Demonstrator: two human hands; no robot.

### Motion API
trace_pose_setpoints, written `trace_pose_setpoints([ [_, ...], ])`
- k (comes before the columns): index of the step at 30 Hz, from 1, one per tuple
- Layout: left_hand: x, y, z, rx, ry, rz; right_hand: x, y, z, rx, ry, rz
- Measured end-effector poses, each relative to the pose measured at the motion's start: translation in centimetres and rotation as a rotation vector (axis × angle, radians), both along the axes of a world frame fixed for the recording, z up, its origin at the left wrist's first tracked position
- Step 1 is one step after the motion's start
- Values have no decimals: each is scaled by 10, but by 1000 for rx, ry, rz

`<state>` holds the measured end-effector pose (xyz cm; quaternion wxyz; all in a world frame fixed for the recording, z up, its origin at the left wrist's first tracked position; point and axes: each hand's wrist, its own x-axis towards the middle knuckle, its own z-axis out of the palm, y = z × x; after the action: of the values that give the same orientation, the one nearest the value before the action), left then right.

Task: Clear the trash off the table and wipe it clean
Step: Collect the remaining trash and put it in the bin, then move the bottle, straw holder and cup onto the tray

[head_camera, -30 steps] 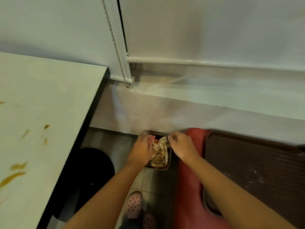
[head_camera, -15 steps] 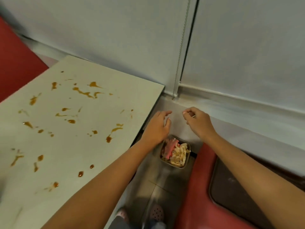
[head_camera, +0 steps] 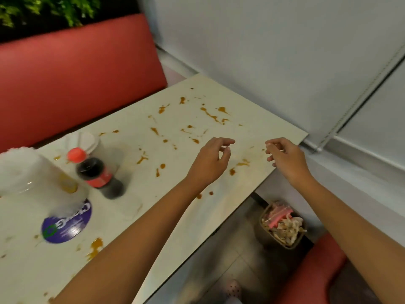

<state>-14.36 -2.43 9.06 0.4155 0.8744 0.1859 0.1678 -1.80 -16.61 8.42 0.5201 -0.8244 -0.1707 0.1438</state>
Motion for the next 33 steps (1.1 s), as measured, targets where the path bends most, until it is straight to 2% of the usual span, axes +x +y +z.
trace_pose_setpoints([
  [11,-190,51,-30,-34,66,204,-155,93,-35,-27,146,188],
  [18,-273,77,-34,-52,107,330,-225,129,-46,-47,162,286],
  [25,-297,109,-18,-65,59,449,-251,164,-40,-93,143,346],
  [33,-259,138,-7,-92,-13,540,-256,205,-49,-269,132,489],
])
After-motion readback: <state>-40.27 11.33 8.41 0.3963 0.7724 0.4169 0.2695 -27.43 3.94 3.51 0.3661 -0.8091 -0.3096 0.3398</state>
